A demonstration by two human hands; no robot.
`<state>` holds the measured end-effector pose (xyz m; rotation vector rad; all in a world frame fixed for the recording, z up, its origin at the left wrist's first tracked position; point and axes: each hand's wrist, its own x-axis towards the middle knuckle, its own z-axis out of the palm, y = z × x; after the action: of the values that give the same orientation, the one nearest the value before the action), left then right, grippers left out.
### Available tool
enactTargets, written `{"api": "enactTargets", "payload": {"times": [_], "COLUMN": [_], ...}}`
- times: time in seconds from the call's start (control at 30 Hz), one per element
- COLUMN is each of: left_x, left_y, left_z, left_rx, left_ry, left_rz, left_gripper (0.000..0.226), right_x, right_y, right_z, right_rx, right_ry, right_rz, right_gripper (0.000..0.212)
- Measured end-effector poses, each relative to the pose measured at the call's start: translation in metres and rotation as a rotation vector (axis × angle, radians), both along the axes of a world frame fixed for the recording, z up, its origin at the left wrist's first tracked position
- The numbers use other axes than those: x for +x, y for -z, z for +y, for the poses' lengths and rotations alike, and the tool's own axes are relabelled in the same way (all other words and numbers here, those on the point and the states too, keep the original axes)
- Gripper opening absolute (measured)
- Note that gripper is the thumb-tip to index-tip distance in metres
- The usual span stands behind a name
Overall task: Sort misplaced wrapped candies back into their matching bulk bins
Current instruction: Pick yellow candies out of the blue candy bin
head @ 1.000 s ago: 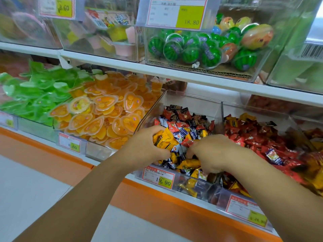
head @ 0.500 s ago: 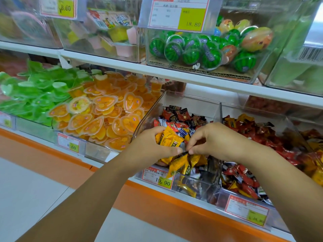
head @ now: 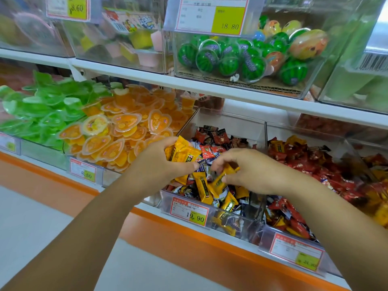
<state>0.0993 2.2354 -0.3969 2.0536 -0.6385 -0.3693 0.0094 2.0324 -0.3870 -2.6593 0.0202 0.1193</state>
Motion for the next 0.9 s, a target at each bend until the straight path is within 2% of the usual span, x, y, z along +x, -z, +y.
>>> {"api": "enactTargets", "payload": {"times": [0.1, 0.23, 0.3, 0.37, 0.43, 0.5, 0.57, 0.67, 0.8, 0.9], "left_x": [0.001, 0.001, 0.001, 0.002, 0.005, 0.006, 0.007, 0.004, 0.004, 0.006], "left_y": [0.001, -0.001, -0.001, -0.001, 0.0, 0.0, 0.0, -0.002, -0.001, 0.001], "left_z": [0.004, 0.006, 0.006, 0.005, 0.005, 0.005, 0.005, 0.004, 0.007, 0.011], "left_rx": [0.02, 0.049, 0.053, 0.06, 0.045, 0.027, 0.013, 0.018, -0.077, -0.078], "left_ry": [-0.01, 0.007, 0.009, 0.006, 0.011, 0.007, -0.004, -0.003, 0.046, 0.051], "left_rz": [-0.028, -0.053, -0.064, -0.085, -0.072, -0.051, -0.043, -0.065, -0.035, -0.049], "left_gripper": [0.096, 0.091, 0.081, 0.075, 0.08, 0.083, 0.084, 0.078, 0.034, 0.046], "right_x": [0.007, 0.015, 0.015, 0.012, 0.009, 0.009, 0.014, 0.026, 0.034, 0.034], "right_y": [0.009, 0.018, 0.021, 0.014, 0.002, -0.005, 0.002, 0.034, 0.053, 0.055], "right_z": [0.007, 0.019, 0.025, 0.022, 0.016, 0.015, 0.022, 0.041, 0.054, 0.049], "right_rx": [-0.178, -0.344, -0.404, -0.428, -0.35, -0.186, -0.018, -0.022, -0.134, -0.081], "right_ry": [-0.057, -0.077, -0.099, -0.107, -0.039, 0.078, 0.193, 0.259, 0.242, 0.24], "right_rz": [0.145, 0.311, 0.333, 0.325, 0.277, 0.211, 0.184, 0.197, 0.191, 0.183], "right_gripper": [0.04, 0.059, 0.056, 0.042, 0.028, 0.013, 0.008, 0.024, 0.054, 0.05]}}
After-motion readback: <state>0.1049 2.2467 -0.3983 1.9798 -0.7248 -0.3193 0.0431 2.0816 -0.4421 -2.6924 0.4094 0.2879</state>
